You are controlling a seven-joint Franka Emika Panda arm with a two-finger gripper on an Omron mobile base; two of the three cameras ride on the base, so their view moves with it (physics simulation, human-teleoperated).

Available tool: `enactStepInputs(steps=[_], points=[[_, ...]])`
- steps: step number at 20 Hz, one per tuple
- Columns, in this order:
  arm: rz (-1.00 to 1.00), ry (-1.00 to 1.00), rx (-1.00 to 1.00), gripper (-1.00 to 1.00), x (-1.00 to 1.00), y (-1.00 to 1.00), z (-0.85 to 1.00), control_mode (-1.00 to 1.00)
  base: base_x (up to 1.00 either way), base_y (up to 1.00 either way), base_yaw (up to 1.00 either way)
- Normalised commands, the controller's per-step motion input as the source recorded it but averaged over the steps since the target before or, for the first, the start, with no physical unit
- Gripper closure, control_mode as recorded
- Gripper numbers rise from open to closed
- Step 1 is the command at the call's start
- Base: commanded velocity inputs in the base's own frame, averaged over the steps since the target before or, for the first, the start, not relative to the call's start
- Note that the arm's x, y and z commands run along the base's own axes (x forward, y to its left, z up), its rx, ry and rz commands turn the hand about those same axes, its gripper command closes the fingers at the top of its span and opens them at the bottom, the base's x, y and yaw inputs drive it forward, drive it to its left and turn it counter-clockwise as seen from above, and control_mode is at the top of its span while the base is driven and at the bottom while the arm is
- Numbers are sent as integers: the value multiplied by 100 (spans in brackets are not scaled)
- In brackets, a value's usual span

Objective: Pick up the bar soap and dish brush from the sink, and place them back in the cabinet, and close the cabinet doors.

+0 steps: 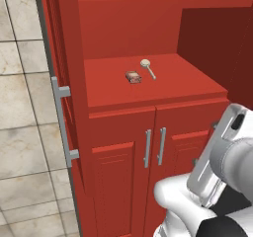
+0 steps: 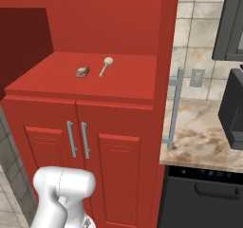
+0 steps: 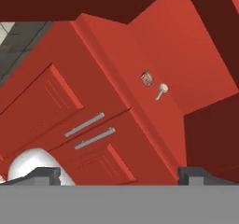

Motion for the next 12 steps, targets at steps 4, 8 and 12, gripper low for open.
enactStepInputs(steps=[4, 8, 12], points=[[0, -6, -9, -100, -24, 7, 6, -100, 0, 0, 0], [0, -12, -9, -100, -19, 9, 0, -100, 0, 0, 0], [2, -11, -13, -100, -13, 28, 0, -100, 0, 0, 0]])
